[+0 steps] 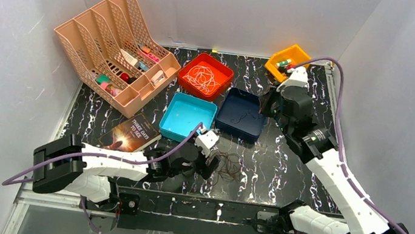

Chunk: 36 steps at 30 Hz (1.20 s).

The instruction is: Untangle the cables

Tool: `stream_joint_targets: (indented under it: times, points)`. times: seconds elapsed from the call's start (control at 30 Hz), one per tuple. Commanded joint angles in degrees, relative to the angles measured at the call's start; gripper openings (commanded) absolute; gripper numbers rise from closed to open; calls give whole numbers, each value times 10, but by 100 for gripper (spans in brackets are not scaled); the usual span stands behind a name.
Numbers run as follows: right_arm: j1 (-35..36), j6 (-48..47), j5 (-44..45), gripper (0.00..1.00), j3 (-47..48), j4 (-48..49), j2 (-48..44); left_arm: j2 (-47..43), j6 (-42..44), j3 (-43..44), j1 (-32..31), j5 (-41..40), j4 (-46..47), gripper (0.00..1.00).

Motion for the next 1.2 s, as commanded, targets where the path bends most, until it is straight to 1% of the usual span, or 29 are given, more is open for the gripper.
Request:
stream_joint_targets:
  times: [0.0, 0.1, 0.17, 0.23, 0.33, 0.43, 0.6, 0.67, 0.73, 0.9, 1.03, 1.17]
  points:
    - [1, -33, 19, 0, -11, 92, 16, -48, -20, 13, -2, -16, -80, 93]
    - [1, -47, 25, 0, -21, 117, 38, -75, -36, 27, 7, -11, -136, 98]
    - [1, -58, 20, 0, -27, 134, 48, -98, -48, 38, 23, 1, -171, 98]
    - [1, -72, 7, 0, -31, 148, 57, -123, -58, 43, 54, 26, -198, 98]
    - [1, -91, -45, 0, -28, 164, 73, -164, -76, 45, 108, 80, -232, 98]
    - [1, -98, -101, 0, -16, 172, 95, -197, -80, 55, 153, 94, -272, 98]
    - [2, -109, -192, 0, 10, 195, 147, -228, -58, 102, 208, 72, -353, 98]
    - [4, -108, -220, 0, 22, 210, 172, -245, -50, 117, 226, 54, -377, 98]
    - [11, -109, -231, 0, 38, 221, 201, -266, -47, 129, 239, 29, -396, 98]
    - [42, -122, -247, 1, 84, 245, 276, -334, -51, 144, 246, -32, -427, 98]
    - [60, -152, -256, 2, 123, 248, 342, -374, -58, 147, 246, -57, -447, 98]
    - [69, -206, -277, 2, 167, 229, 404, -393, -67, 148, 246, -63, -472, 98]
